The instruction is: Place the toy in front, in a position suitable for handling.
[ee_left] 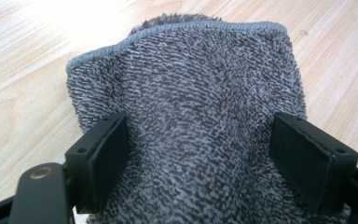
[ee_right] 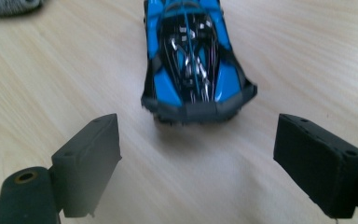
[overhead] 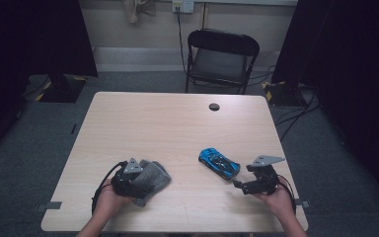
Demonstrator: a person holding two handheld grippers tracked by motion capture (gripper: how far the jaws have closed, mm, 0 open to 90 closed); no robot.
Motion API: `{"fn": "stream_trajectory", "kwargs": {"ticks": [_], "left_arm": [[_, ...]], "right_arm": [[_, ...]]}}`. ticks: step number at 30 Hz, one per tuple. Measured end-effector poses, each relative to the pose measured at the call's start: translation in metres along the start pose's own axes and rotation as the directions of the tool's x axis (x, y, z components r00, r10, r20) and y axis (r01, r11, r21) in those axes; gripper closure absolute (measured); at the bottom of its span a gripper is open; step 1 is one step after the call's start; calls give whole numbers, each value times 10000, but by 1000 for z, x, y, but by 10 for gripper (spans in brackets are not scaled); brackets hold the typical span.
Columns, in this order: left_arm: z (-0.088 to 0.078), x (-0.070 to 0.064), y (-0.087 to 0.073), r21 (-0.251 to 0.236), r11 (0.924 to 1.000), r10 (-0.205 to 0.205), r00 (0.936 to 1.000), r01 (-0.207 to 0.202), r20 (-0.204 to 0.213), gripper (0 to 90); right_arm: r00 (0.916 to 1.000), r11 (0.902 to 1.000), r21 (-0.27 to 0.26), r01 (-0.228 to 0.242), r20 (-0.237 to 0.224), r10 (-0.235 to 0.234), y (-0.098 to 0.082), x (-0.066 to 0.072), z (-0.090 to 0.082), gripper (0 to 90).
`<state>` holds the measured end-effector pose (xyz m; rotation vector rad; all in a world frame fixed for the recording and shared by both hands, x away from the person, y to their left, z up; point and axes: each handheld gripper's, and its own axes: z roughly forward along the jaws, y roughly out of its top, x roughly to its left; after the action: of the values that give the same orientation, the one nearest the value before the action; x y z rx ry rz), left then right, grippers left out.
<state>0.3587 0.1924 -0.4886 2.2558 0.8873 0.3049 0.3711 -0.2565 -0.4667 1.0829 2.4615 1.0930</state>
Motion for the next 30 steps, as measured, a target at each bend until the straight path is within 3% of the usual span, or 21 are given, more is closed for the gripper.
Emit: {"fn": "stream_trajectory", "kwargs": {"ticks": [3, 10, 30], "left_arm": [[0, 0, 0, 2, 10000, 4, 10000, -4, 19, 190], [0, 0, -1, -21, 10000, 1, 10000, 0, 35, 190], [1, 0, -2, -125, 9999, -13, 10000, 14, 56, 185]], "right_arm": [[9998, 9997, -203, -154, -154, 151, 13, -2, 4, 142], [9998, 10000, -79, -20, -183, 19, 32, -2, 21, 141], [9997, 9988, 456, 190, -174, -183, 48, -3, 60, 141]]}}
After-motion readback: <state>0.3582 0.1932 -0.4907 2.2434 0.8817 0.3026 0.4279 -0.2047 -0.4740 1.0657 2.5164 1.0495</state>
